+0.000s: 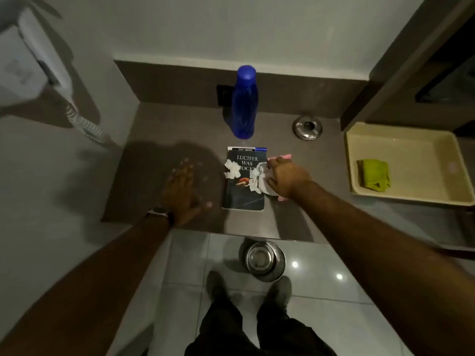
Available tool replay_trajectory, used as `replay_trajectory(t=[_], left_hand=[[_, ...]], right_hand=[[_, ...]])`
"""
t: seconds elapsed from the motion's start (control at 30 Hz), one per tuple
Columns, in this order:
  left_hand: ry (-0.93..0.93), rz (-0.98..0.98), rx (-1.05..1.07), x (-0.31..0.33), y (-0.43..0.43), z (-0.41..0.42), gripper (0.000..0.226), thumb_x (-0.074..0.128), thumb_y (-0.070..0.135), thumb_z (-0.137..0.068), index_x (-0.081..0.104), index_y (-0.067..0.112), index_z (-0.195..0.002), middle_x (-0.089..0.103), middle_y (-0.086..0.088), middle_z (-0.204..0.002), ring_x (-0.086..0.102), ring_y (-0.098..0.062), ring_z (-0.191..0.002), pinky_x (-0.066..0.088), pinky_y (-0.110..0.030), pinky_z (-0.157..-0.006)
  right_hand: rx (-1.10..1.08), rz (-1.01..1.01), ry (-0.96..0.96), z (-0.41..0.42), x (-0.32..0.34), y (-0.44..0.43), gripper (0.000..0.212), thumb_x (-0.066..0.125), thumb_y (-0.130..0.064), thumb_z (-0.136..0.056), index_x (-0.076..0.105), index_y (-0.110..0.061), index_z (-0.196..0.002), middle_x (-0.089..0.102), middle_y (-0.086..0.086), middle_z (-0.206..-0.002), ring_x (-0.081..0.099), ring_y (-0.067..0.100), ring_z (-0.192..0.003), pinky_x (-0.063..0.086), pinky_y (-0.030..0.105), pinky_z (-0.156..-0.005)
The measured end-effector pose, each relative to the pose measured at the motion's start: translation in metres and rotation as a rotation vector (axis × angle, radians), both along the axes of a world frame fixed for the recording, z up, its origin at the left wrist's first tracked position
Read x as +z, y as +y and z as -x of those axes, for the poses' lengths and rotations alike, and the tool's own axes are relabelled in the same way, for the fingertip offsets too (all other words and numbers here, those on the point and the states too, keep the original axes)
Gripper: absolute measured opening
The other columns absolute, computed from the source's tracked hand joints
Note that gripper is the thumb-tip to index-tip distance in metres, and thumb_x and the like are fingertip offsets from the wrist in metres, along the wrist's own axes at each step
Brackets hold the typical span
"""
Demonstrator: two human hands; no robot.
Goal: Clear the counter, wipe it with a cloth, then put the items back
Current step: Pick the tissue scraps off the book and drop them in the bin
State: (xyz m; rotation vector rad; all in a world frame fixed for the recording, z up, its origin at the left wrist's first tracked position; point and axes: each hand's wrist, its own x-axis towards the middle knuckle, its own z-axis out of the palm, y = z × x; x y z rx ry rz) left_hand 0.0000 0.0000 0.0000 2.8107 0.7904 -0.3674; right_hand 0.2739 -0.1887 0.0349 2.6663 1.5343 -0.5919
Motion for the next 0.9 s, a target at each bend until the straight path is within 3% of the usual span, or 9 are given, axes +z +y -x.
replay_trajectory(t=[0.1, 0.2, 0.43, 0.57, 0.9], left_hand=[[0.185, 0.089, 0.066, -0.016, 0.010, 0.026, 0.140, 0.051, 0.090, -0.080, -0.022, 0.000, -0.159, -0.032, -0.019, -0.167, -0.022, -0.033, -0.158, -0.003, -0.051, -0.131], [0.271, 0.108, 0.043, -0.028, 0.013, 0.039, 0.147, 0.048, 0.096, -0.074, -0.028, 0.002, -0.157, -0.036, -0.018, -0.165, -0.025, -0.033, -0.157, -0.003, -0.051, -0.131], [0.257, 0.057, -0.012, -0.038, 0.021, 0.040, 0.149, 0.040, 0.102, -0.072, -0.024, 0.000, -0.158, -0.032, -0.021, -0.167, -0.023, -0.036, -0.158, -0.002, -0.054, -0.130], [0.290, 0.042, -0.042, -0.037, 0.025, 0.040, 0.151, 0.039, 0.103, -0.069, -0.023, -0.002, -0.158, -0.031, -0.023, -0.167, -0.021, -0.038, -0.158, 0.000, -0.054, -0.130], [0.359, -0.018, -0.073, -0.035, 0.027, 0.037, 0.158, 0.037, 0.108, -0.062, -0.022, -0.004, -0.158, -0.028, -0.025, -0.167, -0.017, -0.040, -0.158, 0.003, -0.053, -0.130]], right_hand=[[-0.039, 0.066, 0.093, 0.006, -0.019, 0.000, 0.068, 0.065, -0.041, -0.099, 0.043, -0.010, -0.154, 0.051, 0.016, -0.151, 0.057, 0.036, -0.132, 0.052, 0.046, -0.107], [-0.059, 0.066, 0.103, 0.013, -0.028, 0.008, 0.074, 0.074, -0.047, -0.093, 0.044, -0.012, -0.151, 0.052, 0.014, -0.150, 0.060, 0.037, -0.128, 0.054, 0.047, -0.104], [-0.107, 0.027, 0.083, 0.024, -0.035, 0.014, 0.053, 0.069, -0.030, -0.098, 0.054, -0.017, -0.147, 0.058, 0.011, -0.145, 0.065, 0.038, -0.121, 0.056, 0.047, -0.094], [-0.165, -0.029, 0.097, 0.029, -0.034, 0.008, 0.046, 0.061, -0.024, -0.103, 0.056, -0.017, -0.148, 0.056, 0.012, -0.150, 0.065, 0.040, -0.120, 0.056, 0.046, -0.096], [-0.184, -0.138, 0.171, 0.023, -0.026, 0.003, 0.042, 0.063, -0.011, -0.098, 0.065, -0.014, -0.140, 0.066, 0.016, -0.135, 0.064, 0.038, -0.120, 0.052, 0.042, -0.105]])
